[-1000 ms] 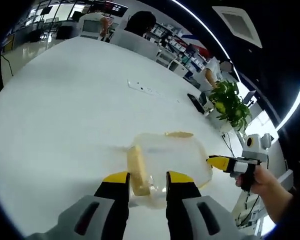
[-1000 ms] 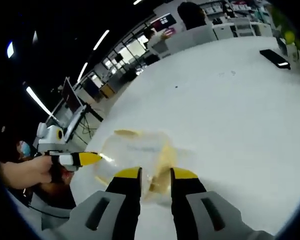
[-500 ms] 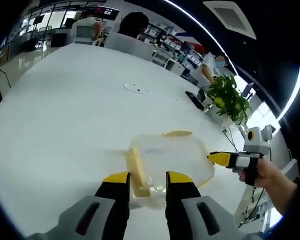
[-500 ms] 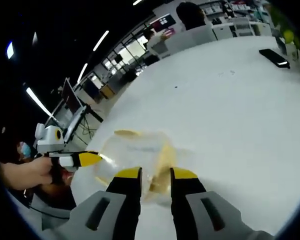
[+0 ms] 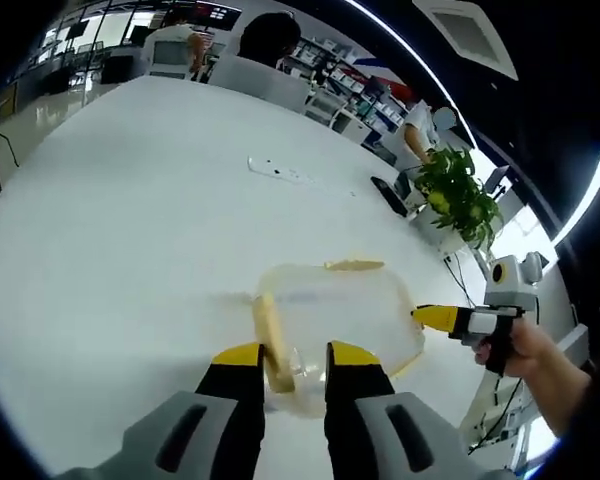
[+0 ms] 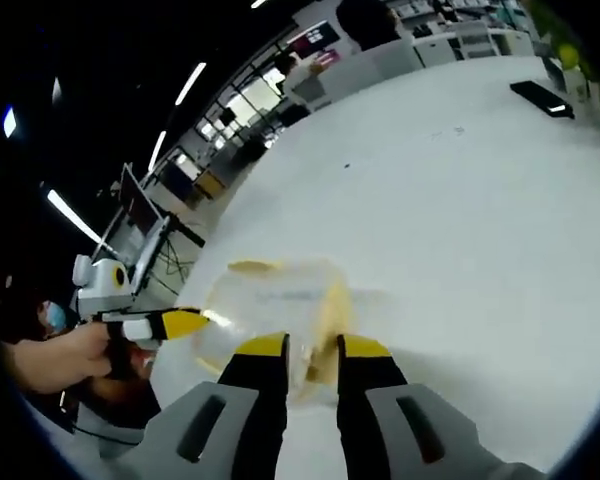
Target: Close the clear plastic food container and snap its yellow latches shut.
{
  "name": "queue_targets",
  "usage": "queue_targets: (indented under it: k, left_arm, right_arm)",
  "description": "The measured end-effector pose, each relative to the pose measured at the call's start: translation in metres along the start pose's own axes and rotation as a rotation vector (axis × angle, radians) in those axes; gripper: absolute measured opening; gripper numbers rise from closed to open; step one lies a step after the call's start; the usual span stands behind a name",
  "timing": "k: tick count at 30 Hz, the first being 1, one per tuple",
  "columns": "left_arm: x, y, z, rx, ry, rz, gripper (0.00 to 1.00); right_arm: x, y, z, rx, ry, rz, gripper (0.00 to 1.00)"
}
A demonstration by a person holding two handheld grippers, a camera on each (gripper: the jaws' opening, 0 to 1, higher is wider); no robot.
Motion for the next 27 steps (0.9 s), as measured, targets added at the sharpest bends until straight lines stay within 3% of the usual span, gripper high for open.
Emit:
queue_targets:
  k: [1, 3, 9, 19, 27]
  left_arm:
    - [0.002, 0.0, 0.002, 0.001, 0.001, 0.048, 0.14]
    - [0.002, 0.0, 0.008, 0.003, 0.003, 0.007, 0.14]
    - [0.0, -0.002, 0.011, -0.011, 0.032, 0.025, 0.16]
    - [-0.007, 0.009, -0.007, -0.037, 0.072, 0.025, 0.15]
    - [-0.012, 0.022, -0.026, -0.05, 0.081, 0.055, 0.15]
  right_arm:
    - [0.002, -0.001, -0.001, -0.006, 0.007, -0.006, 0.13]
    - [0.004, 0.0, -0.002, -0.004, 0.007, 0.005, 0.14]
    - [-0.001, 0.005, -0.006, 0.01, 0.04, 0.028, 0.15]
    - [-0.007, 0.019, -0.011, 0.055, 0.073, 0.07, 0.15]
    - [-0.025, 0.039, -0.016, 0.06, 0.081, 0.082, 0.15]
Point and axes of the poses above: the point that each gripper's makers call its tool centre point, and the gripper's own axes: z roughly forward along the fingers, x roughly to its right, y roughly out of its underside, the point moved 1 cm from there along -z, roughly backward along the fingers, and after that the axes turned 13 degrees about -y, right-handed, at the moved point
